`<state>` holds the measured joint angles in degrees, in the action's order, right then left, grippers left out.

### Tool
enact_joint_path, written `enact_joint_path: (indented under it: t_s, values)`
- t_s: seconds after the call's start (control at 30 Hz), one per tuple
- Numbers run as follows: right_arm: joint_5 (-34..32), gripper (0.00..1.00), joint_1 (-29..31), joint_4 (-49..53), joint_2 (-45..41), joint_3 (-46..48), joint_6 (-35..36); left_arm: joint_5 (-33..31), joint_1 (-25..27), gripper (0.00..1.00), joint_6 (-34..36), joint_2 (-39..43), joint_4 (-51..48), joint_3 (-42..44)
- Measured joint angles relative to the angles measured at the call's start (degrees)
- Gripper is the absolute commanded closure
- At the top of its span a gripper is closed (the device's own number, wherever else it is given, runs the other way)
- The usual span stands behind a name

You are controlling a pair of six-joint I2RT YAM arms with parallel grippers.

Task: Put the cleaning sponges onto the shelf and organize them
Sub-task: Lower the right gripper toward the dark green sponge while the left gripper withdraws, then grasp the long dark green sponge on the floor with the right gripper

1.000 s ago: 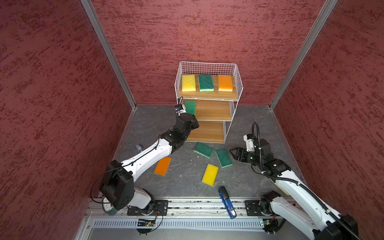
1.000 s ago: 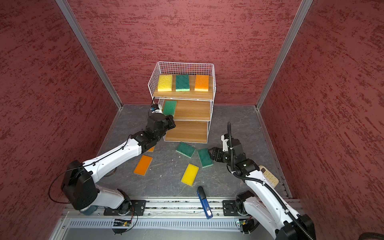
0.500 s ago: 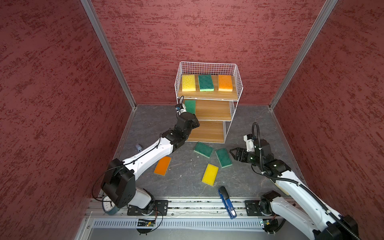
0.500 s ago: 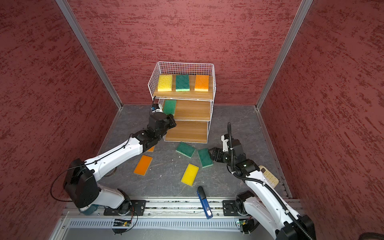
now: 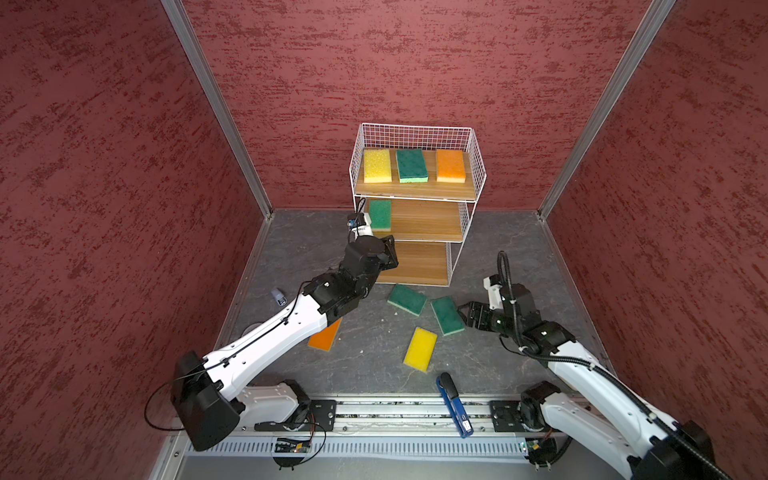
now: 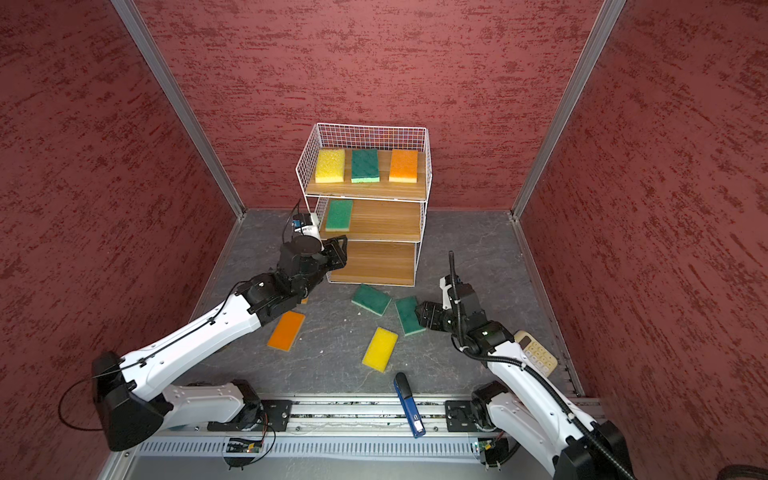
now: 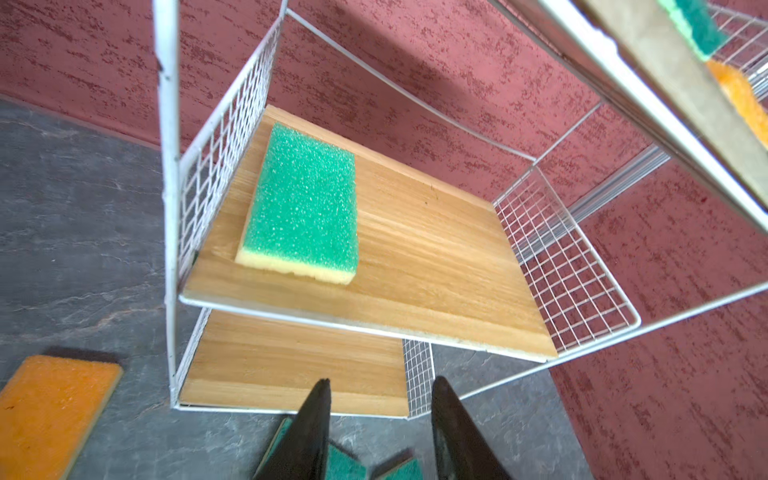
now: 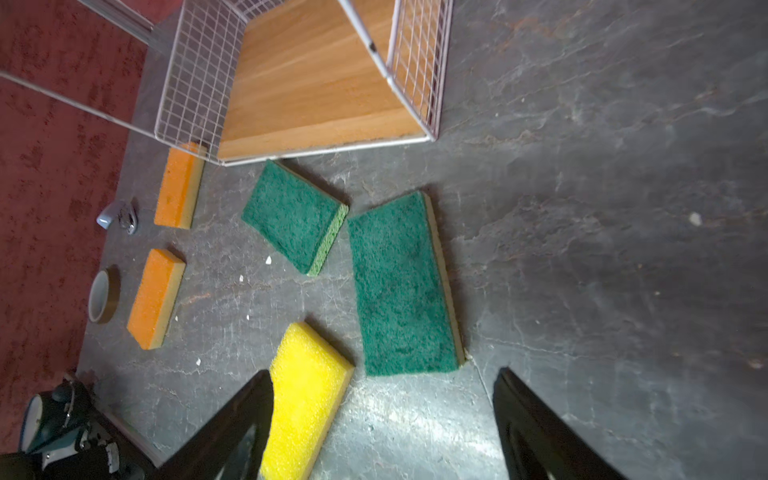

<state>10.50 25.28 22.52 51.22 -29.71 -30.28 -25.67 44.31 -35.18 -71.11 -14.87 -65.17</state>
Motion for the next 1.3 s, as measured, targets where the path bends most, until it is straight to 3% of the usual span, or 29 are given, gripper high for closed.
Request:
enact_joint_path:
  t_s: [0.23,0.43,0.73,1.3]
  values:
    - [-7.17,0.15,8.39,-0.66,7.39,1.77,-1.97,-1.62,2.16,0.43,-1.16,5.84,-7.80,4.87]
    - [-12.46,0.11,11.43,-2.64,12.37,1.64,-2.34,-2.69,2.10,0.34,-4.22,13.33,-13.97,12.07]
    - [-18.16,0.09,15.08,-4.79,23.10,-2.25,0.17,-2.10,-0.85,0.33,-8.46,21.88,-19.58,19.06]
    - [-20.26,0.12,16.02,-5.55,30.64,-5.84,4.37,3.39,-6.51,0.33,-10.23,24.65,-21.68,23.85]
